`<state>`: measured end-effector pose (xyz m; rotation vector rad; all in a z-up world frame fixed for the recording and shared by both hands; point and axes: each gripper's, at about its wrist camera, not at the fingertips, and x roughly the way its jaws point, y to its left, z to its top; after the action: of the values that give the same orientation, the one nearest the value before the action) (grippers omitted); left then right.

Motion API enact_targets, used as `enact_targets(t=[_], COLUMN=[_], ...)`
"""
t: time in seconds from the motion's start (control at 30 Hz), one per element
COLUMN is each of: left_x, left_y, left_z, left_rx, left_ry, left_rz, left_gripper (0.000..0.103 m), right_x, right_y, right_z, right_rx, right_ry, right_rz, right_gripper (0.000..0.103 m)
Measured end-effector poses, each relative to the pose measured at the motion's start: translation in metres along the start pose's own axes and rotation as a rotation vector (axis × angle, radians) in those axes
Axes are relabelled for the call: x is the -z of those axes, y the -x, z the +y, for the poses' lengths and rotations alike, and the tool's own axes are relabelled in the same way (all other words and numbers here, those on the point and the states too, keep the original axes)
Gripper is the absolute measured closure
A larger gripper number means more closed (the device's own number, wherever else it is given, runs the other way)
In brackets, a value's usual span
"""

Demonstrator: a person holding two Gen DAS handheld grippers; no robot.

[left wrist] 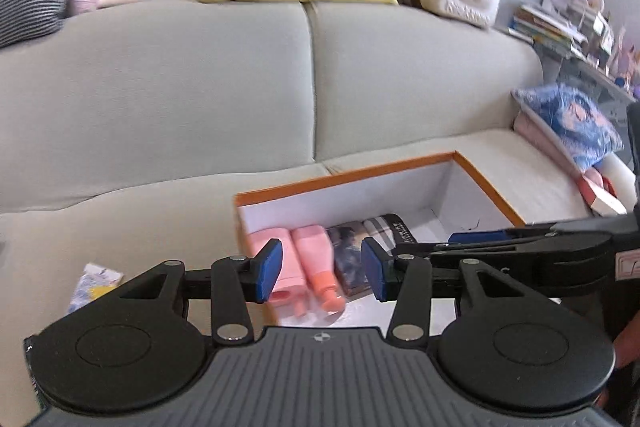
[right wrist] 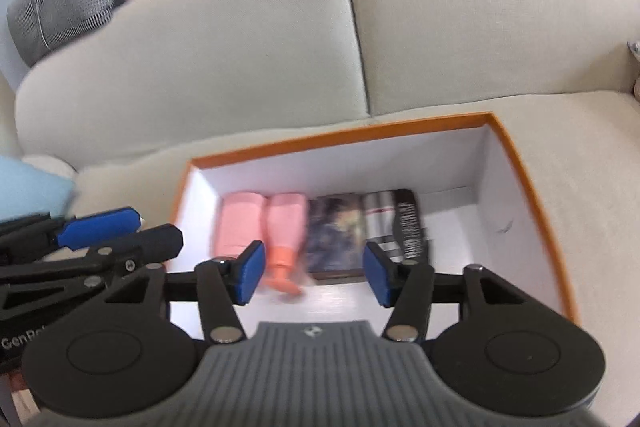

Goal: Organize rigid objects
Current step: 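Open right tool and withdraw both tools back toward the sofa items, then grasp the brown cardboard box with left tool while right tool grasps clear cube box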

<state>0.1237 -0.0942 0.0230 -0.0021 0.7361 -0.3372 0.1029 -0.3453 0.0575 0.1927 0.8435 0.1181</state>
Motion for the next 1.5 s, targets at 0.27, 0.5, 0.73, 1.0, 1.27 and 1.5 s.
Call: enact_targets(t=[0.27,0.5,0.73,1.0,1.27,1.5], left_x=[0.021,0.042,0.069,0.085,0.081,0.078], left_y=[0.039,0.065,0.068,0.041,-0.007,-0.037], left_z=[0.061,0.109,0.169,0.201,0.193,0.184], left_rx=[-0.068,-0.140,-0.129,-0.140,-0.055,-0.110], left_ry=[0.110,0.212,0.404,0.480,0.439,0.467], left_rz=[-0.067,-0.069,0.074,0.194,0.236,0.299], left_gripper=[0.043,0.038,0.039,0.045,0.039,0.032], right_x=[0.022,0.037,0.053,0.072,0.066,0.065], right_y=[0.009,-0.001,-0.021,-0.059,-0.098,-0.116], right_z=[0.066,0.124,0.176,0.207,0.203,0.191], right_rx=[-0.041,-0.094,-0.142,-0.134,-0.036,0.020], right_ry=[0.026,0.059,0.173,0.251,0.320,0.419], right_rz=[-0.075,-0.077,-0.013,0.119,0.186,0.216], right_gripper=[0.042,0.041,0.042,0.044,0.077,0.086])
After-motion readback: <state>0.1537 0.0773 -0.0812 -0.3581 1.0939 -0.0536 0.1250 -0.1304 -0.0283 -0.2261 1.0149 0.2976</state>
